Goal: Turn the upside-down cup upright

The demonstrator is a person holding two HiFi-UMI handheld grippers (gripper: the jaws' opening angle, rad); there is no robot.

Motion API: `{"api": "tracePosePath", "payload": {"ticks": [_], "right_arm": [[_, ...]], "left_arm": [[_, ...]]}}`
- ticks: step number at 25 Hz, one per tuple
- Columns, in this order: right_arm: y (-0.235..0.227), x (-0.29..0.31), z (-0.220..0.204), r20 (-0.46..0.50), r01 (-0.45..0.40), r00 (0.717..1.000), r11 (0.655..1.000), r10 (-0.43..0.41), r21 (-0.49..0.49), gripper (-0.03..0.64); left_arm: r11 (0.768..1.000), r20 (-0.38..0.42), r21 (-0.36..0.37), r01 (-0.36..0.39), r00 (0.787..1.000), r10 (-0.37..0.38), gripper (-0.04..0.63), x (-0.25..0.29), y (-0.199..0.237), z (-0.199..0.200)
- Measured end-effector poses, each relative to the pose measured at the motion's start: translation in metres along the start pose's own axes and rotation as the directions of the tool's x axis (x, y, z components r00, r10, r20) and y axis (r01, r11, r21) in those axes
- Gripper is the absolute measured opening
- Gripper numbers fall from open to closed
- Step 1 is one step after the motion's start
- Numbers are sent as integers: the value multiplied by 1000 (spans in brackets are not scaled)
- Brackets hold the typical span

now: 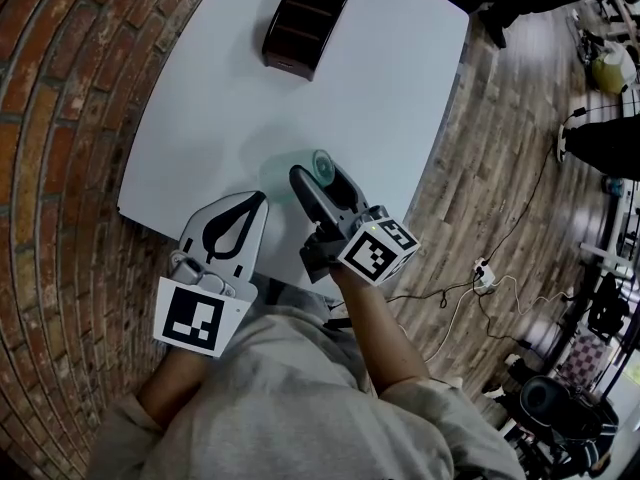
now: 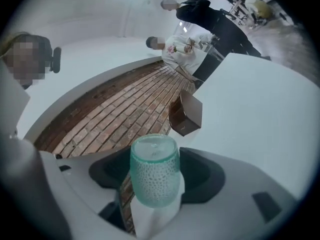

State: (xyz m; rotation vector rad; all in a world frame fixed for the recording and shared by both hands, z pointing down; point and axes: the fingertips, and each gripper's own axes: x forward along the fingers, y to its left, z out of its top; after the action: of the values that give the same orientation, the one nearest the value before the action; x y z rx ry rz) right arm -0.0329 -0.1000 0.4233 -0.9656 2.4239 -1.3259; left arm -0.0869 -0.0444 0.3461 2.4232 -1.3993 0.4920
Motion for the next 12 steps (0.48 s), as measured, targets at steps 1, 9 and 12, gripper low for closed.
{"api": "tracePosePath", "payload": {"ticks": [1, 9, 12], "right_arm": [[1, -1, 1, 3, -6, 1000, 1000, 6, 16, 305], [2, -9, 4, 12, -41, 999, 997, 40, 72, 305], [2, -10, 5, 14, -44, 999, 996, 43, 73, 305]], "left_arm": [[1000, -1, 6, -3, 1000, 3, 9, 0, 0, 0], [990, -35, 141, 7, 999, -3, 11, 11, -3, -8], [986, -41, 168, 13, 999, -6, 14, 15, -2, -11]]}}
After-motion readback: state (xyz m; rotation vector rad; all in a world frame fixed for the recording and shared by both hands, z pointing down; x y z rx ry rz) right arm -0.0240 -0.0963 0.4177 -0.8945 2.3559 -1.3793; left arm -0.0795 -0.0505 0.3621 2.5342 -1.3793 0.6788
